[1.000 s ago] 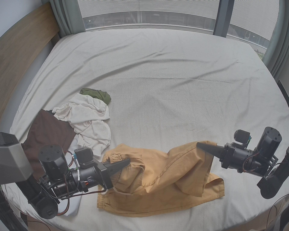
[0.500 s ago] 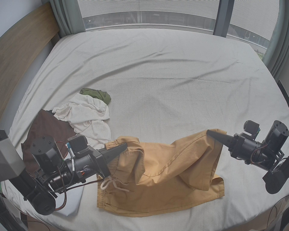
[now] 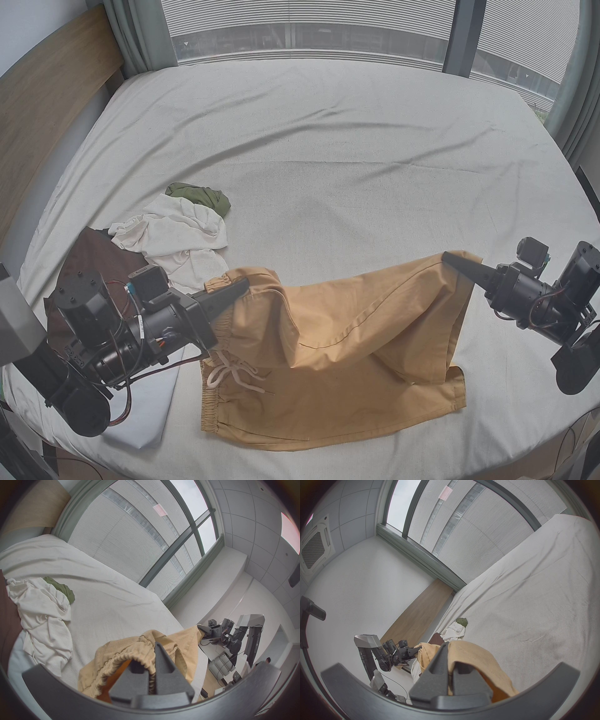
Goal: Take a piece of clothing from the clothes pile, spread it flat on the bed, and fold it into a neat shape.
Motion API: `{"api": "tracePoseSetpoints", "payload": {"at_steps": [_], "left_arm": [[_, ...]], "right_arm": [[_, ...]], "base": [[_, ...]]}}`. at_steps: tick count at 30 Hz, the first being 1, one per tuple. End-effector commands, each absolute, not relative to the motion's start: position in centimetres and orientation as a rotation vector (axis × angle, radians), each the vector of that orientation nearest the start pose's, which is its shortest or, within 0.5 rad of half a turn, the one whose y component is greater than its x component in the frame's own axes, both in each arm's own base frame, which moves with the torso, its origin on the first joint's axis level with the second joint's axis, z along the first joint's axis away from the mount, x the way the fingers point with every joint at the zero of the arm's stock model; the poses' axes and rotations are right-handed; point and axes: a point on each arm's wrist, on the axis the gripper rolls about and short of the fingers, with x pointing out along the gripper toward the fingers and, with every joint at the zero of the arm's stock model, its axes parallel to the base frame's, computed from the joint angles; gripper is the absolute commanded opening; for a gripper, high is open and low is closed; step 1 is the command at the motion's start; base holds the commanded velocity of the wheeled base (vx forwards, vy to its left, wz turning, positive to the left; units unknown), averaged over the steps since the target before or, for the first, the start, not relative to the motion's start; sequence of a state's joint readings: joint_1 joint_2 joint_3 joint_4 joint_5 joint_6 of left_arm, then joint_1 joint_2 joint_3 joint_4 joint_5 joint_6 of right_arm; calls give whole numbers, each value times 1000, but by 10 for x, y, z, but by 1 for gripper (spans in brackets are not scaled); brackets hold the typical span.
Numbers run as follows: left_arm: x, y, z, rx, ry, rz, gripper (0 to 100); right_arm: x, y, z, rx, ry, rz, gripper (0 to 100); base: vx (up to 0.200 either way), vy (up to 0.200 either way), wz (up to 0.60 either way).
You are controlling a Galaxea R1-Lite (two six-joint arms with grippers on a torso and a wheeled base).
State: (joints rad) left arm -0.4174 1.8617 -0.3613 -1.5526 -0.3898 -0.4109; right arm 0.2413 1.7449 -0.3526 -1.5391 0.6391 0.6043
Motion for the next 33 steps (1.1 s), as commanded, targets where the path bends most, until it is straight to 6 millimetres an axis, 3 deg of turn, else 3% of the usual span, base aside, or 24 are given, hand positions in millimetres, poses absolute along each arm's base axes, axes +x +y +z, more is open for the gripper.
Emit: {"api": "tracePoseSetpoints", "payload": {"at_steps": [1, 25, 33], "left_arm": [[252, -114, 128, -391, 86, -788, 0], [254, -113, 128, -391, 83, -781, 0], [260, -102, 131, -391, 61, -741, 0]], "right_arm": [[246, 69, 154, 529, 105, 888, 0], [256, 44, 164, 527, 51, 832, 0], [260, 37, 168, 527, 29, 808, 0]], "base": [[0, 0, 0], [0, 0, 0], [0, 0, 0]]}}
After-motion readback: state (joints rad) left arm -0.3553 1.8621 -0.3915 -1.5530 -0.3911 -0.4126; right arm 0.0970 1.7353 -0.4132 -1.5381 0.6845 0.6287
